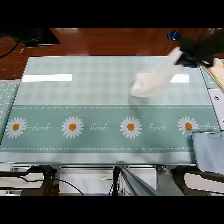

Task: Fold the shirts.

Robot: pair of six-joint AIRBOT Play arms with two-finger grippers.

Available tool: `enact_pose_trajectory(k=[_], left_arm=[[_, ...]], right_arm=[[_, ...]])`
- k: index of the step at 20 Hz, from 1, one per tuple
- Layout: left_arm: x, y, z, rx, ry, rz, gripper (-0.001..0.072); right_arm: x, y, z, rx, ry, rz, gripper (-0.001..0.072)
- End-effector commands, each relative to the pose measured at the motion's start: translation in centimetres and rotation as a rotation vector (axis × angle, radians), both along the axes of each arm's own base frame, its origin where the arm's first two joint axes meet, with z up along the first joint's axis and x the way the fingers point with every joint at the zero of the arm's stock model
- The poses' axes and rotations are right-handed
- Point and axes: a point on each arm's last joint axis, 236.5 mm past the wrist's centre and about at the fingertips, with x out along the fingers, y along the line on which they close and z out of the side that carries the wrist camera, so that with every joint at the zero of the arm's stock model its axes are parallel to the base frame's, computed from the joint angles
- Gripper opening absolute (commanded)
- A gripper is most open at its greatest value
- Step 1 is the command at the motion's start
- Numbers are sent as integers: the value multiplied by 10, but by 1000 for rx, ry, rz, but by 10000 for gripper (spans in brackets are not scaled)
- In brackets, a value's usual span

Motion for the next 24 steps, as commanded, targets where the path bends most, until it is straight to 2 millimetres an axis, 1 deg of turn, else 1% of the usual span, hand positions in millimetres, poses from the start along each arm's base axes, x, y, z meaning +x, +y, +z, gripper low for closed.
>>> enact_pose_trajectory(k=[1,3,5,6,7,8,9,10,12,13,15,16,18,20,22,24], left_arm=[[-8,-7,-3,5,26,-24,531],[-8,-9,-3,5,26,-30,531],[-8,-9,-3,5,25,-31,531],[-8,-9,-3,8,22,-36,531],[-8,-9,-4,8,22,-36,531],[-8,-9,-4,11,19,-40,531],[-8,-9,-4,19,9,-55,531],[-7,-9,-4,21,7,-57,530],[-4,-6,-4,35,-13,-57,531],[2,-6,-2,33,-35,-49,531],[17,-6,2,20,-86,-21,531],[20,-6,1,24,-97,-28,531],[24,-6,-9,30,-80,-36,531],[29,-6,-21,41,-72,-59,531],[33,-6,-31,41,-50,-59,531],[36,-6,-38,40,-34,-60,531]], right_arm=[[-73,-94,15,-104,152,-238,16],[-85,-120,24,-92,136,-363,16],[-94,-141,28,-79,131,-455,15],[-97,-147,26,-70,138,-480,16],[-100,-149,21,-51,155,-495,16],[-107,-150,12,-37,184,-505,16],[-118,-152,1,-36,222,-524,16],[-135,-158,-10,-60,265,-557,16],[-179,-176,-27,-132,350,-651,16],[-201,-183,-34,-152,386,-699,16],[-240,-194,-44,-159,434,-782,16],[-256,-199,-46,-156,447,-822,16],[-285,-207,-49,-160,470,-891,16],[-310,-214,-49,-183,494,-940,16],[-336,-224,-44,-241,526,-990,15],[-367,-235,-37,-314,586,-1027,16]])
